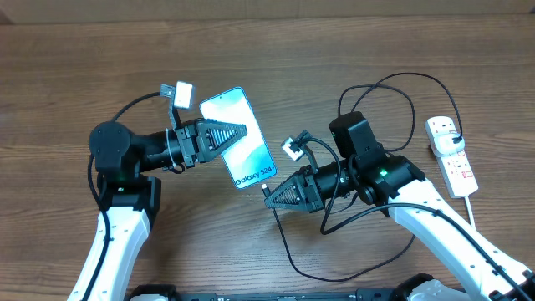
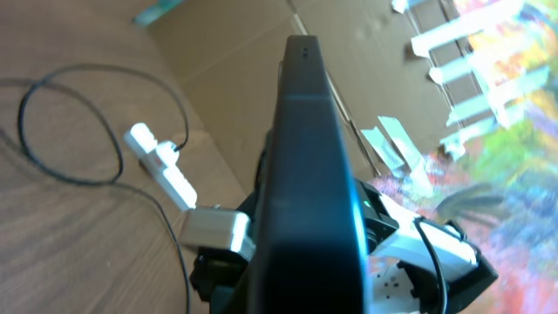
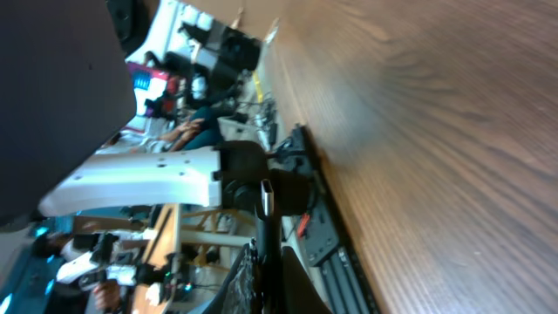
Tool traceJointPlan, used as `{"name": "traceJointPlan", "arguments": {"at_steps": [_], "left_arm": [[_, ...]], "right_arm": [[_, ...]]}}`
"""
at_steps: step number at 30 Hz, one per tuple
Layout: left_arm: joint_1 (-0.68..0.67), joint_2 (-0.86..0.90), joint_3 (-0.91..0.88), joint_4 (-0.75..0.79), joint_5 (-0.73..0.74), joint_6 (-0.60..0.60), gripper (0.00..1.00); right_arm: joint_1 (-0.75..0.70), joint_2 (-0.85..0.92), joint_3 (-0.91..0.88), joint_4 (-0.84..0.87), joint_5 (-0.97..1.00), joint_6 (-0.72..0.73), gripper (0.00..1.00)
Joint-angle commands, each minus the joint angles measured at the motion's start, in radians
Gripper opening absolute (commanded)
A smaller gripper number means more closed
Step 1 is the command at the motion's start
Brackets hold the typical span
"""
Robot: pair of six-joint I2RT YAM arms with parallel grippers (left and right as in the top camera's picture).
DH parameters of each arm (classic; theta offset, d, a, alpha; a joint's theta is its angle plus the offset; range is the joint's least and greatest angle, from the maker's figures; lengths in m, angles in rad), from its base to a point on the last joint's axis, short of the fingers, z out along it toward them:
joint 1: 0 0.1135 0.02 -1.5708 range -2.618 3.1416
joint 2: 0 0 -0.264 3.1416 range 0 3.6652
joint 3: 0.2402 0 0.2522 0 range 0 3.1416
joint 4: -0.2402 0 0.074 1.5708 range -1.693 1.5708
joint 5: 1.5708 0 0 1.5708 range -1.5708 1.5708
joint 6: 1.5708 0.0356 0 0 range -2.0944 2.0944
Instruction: Plug charger to phone and switch on socket
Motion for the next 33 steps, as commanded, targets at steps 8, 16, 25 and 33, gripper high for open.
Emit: {"name": "traceJointPlan", "arguments": {"at_steps": [8,16,25,33], "left_arm": [[0.012,0.098,0.012,-0.013,0.060,-0.020,0.04],[0.012,0.124,0.012,-0.013,0.052,-0.035,0.04],[0.012,0.124,0.012,-0.013,0.053,-0.035,0.04],[0.012,0.124,0.012,-0.013,0.052,-0.035,0.04]], "right_arm": [[0.006,-0.056,0.053,-0.056,0.091,0.010,0.04],[0.009,-0.092,0.057,-0.110,0.173,0.011,0.04],[0.018,-0.093,0.057,-0.090,0.169,0.024,0.04],[0.018,-0.093,0.058,-0.077,0.169,0.037,0.04]]}}
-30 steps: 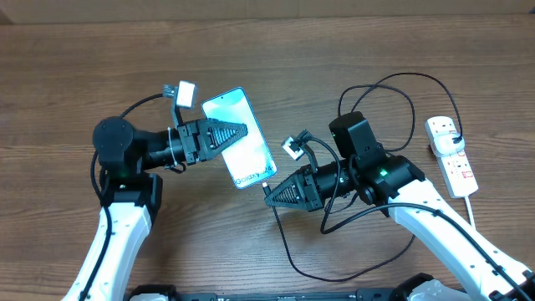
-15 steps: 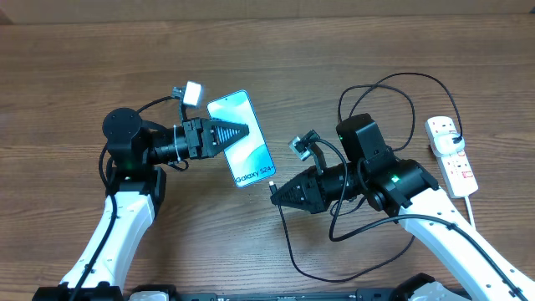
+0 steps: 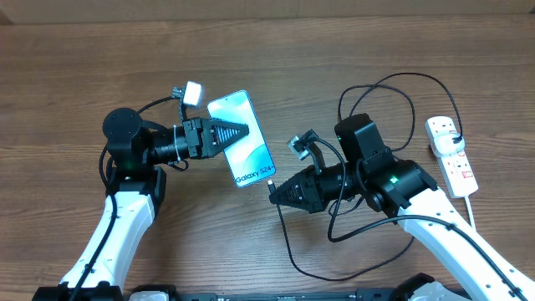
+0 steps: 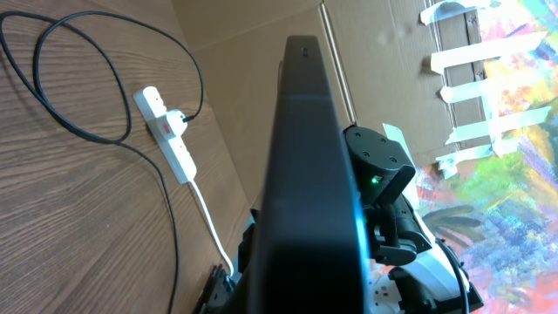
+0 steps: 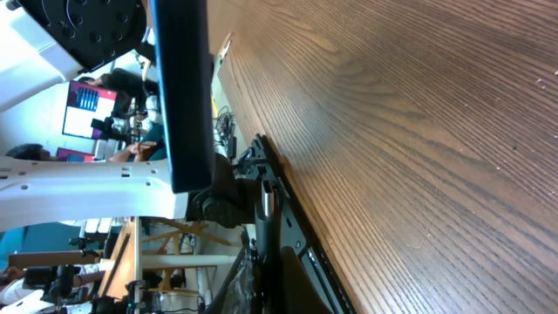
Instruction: Plug charger to phone and switch on socket
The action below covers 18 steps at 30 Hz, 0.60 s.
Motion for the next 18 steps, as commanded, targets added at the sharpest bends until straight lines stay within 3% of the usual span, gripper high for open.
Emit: {"name": "traceJointPlan", "arguments": {"at_steps": [1,18], "left_arm": [[0.012,0.002,0.012,0.007,0.014,-0.003,0.04],[0.012,0.005,0.011,0.004,0.013,-0.003,0.04]], "right_arm": [[0.006,-0.016,0.034,0.010,0.006,0.004,0.04],[0.006,-0.016,0.042,0.034,0.003,0.011,0.04]]}}
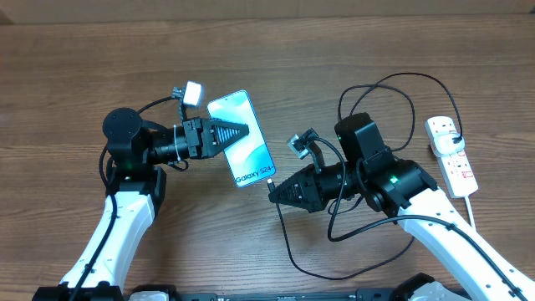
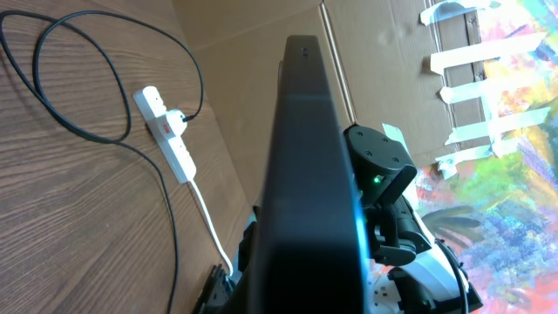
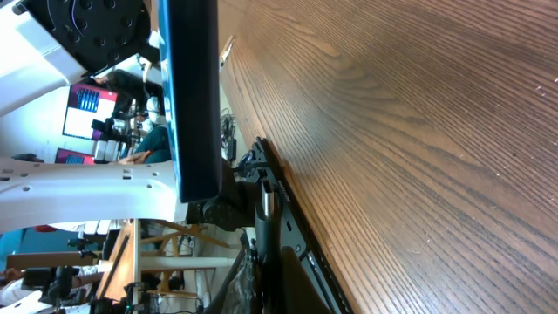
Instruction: Plug charger to phone and switch on socket
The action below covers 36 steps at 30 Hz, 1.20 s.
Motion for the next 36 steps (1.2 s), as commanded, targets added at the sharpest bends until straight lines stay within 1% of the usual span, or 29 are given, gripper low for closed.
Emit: {"name": "traceJointPlan", "arguments": {"at_steps": [1,5,13,23,31,36], "left_arm": [[0.012,0.006,0.011,0.005,0.014,-0.002,0.04],[0.010,0.010,0.011,-0.010,0.014,-0.002,0.04],[0.010,0.010,0.011,-0.010,0.008,0.017,0.04],[0.010,0.010,0.011,-0.010,0.002,0.013,0.04],[0.010,0.010,0.011,-0.010,-0.040,0.021,0.04],[0.010,0.010,0.011,-0.010,-0.031,0.034,0.04]], "right_arm": [[0.006,-0.016,0.044,0.025,0.003,0.006,0.04],[0.006,-0.016,0.047,0.063,0.003,0.007,0.04],[0.006,-0.016,0.047,0.062,0.007,0.045,0.04],[0.006,-0.016,0.047,0.087,0.032,0.051,0.04],[0.076,-0.016,0.047,0.051,0.023,0.051,0.04],[0.090,-0.016,0.047,0.054,0.025,0.051,0.04]]}}
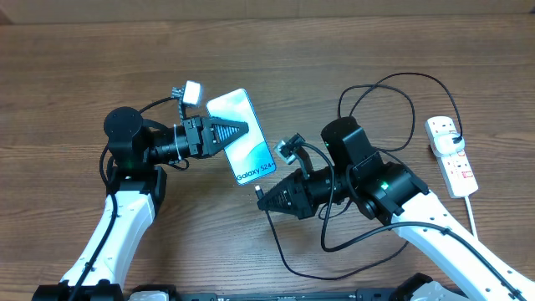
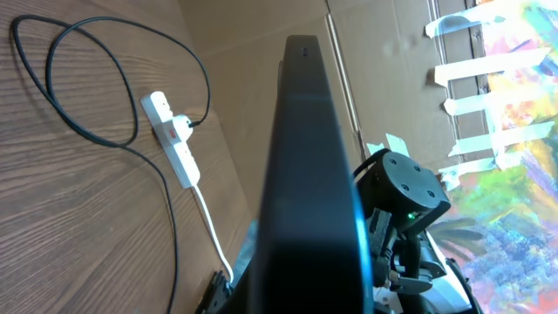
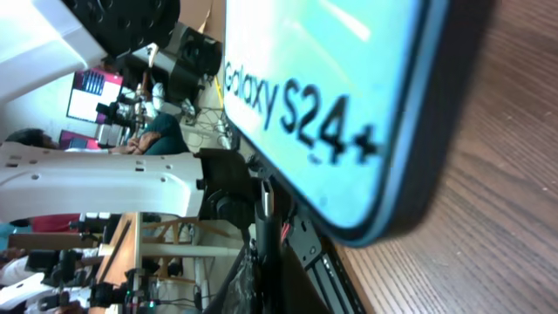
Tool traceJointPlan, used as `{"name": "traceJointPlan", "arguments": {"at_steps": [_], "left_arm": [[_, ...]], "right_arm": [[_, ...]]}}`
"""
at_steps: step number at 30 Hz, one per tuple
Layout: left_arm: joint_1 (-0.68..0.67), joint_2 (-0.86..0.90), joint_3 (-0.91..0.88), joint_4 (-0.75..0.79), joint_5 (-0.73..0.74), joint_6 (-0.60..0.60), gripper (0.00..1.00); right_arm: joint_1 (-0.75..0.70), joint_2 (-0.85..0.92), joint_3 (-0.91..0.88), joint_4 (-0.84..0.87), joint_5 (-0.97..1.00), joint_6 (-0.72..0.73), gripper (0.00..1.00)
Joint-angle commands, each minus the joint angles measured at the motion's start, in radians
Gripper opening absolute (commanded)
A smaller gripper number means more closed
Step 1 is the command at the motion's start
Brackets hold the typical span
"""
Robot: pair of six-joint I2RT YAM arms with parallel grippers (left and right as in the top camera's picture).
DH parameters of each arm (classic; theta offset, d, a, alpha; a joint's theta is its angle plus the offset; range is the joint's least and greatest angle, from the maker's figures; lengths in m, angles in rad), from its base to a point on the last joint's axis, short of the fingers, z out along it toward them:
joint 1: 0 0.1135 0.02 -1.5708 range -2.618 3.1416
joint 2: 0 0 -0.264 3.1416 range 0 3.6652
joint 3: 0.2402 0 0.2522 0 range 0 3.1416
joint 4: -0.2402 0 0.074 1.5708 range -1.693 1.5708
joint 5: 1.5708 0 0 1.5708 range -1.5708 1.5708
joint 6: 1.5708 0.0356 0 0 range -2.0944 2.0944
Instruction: Plug charger to phone and switch on socket
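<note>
The phone (image 1: pixel 247 149), screen lit and reading "Galaxy S24+", is held off the table with my left gripper (image 1: pixel 236 130) shut on its upper half. The left wrist view shows it edge-on as a dark slab (image 2: pixel 307 166). My right gripper (image 1: pixel 267 198) is shut on the charger plug (image 1: pixel 259 191), which sits just below and apart from the phone's bottom edge. From the right wrist, the plug's metal tip (image 3: pixel 262 199) stands under the phone's screen (image 3: pixel 323 78). The white socket strip (image 1: pixel 451 157) lies at the far right, with a white adapter plugged into it.
The black charger cable (image 1: pixel 393 82) loops over the table between my right arm and the socket strip (image 2: pixel 174 146), and trails down in front of my right arm (image 1: pixel 288 255). A white cord runs from the strip toward the table's front right.
My right gripper has moved left and a little nearer the table's front with the plug. The phone's lit screen now fills the right wrist view, where only its edge showed.
At first the plug tip was right at the phone's bottom edge. Then my left arm had shifted, the phone sat slightly higher, and the plug stood off to its lower right. That held, and now the plug is under the phone's bottom edge, still apart.
</note>
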Motion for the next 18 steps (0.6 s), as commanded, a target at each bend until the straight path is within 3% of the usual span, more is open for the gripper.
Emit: {"name": "traceJointPlan", "arguments": {"at_steps": [1,18], "left_arm": [[0.010,0.003,0.011,0.008,0.003,0.039,0.04],[0.010,0.003,0.011,0.018,0.100,0.061,0.04]], "right_arm": [[0.002,-0.016,0.031,0.009,0.002,0.001,0.04],[0.001,-0.016,0.031,0.035,0.011,0.013,0.04]]}}
